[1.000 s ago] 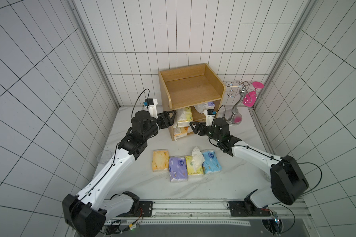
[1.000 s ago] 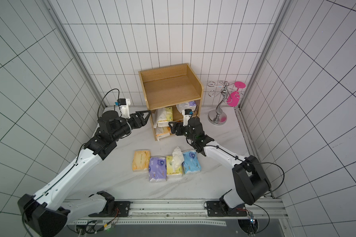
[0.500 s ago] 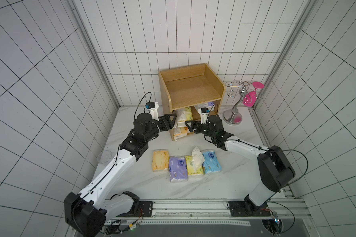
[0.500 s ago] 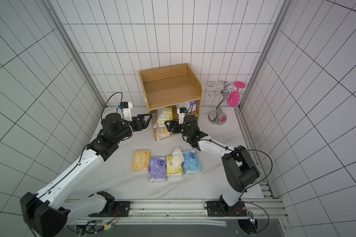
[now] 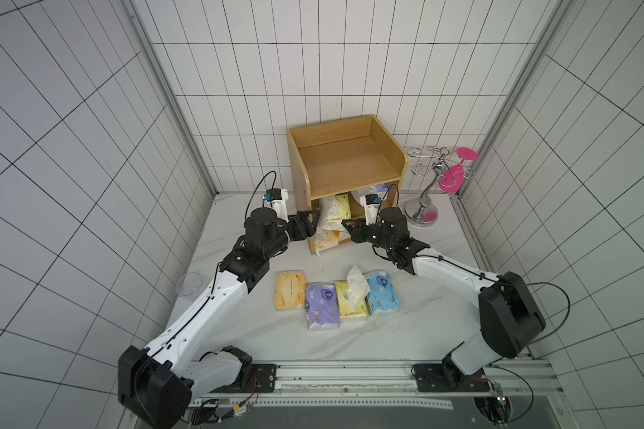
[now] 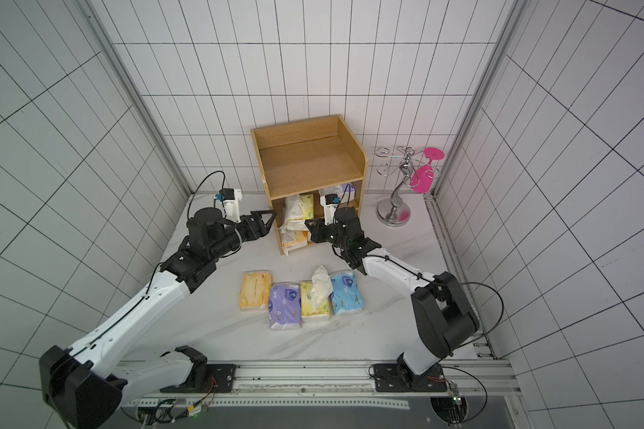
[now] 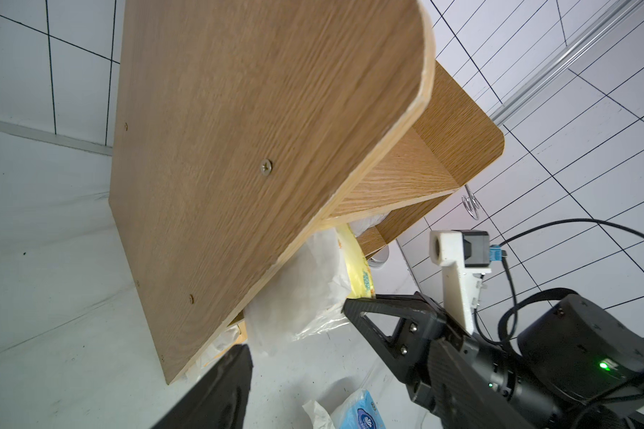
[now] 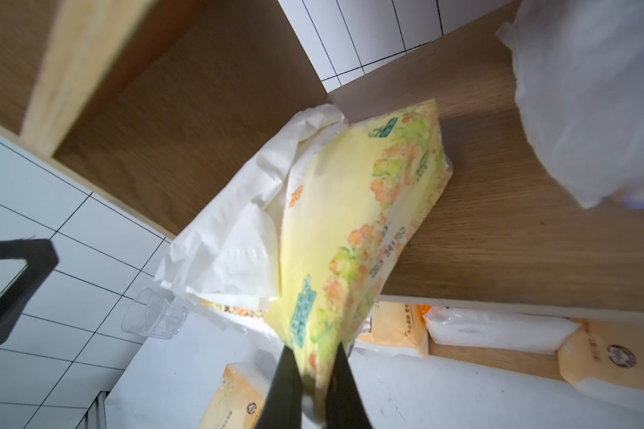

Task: Remove the tissue boxes from the shelf
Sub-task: Pick up a box of tissues from the shelf, then place the box of tissues at the center of the board.

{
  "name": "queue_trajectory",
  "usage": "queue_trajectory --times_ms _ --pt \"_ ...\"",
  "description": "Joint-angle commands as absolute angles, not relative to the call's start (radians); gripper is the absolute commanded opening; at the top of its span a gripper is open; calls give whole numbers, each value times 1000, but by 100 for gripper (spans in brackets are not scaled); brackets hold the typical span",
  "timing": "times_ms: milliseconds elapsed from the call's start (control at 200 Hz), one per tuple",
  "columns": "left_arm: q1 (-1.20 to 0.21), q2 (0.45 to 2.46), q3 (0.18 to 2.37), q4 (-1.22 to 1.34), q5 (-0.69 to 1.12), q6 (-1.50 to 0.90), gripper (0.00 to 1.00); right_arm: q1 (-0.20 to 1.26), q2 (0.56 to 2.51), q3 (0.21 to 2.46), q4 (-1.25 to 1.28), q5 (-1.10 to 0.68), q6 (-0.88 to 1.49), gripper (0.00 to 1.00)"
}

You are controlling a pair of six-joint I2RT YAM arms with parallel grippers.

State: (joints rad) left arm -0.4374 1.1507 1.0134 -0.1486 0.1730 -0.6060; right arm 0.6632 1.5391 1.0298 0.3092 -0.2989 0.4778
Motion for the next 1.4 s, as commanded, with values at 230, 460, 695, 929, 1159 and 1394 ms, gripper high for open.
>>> queue_trajectory --times_ms 230,460,695,929,1159,1394 --pt "-437 1104 1006 -160 155 -635 83 674 1216 810 -8 -270 330 0" --pt "-442 1100 994 -168 145 -647 84 660 1004 683 -212 -176 309 0" --pt "-447 1108 982 -137 149 -661 84 588 855 614 -357 -128 341 0" --pt "-453 1152 1011 -134 192 -646 85 432 855 566 -379 -148 352 0" --pt "-453 1167 1023 -141 202 -626 85 284 951 572 -401 -195 375 12" --pt "-452 1151 1011 -150 175 -607 85 254 874 559 -475 -49 465 74"
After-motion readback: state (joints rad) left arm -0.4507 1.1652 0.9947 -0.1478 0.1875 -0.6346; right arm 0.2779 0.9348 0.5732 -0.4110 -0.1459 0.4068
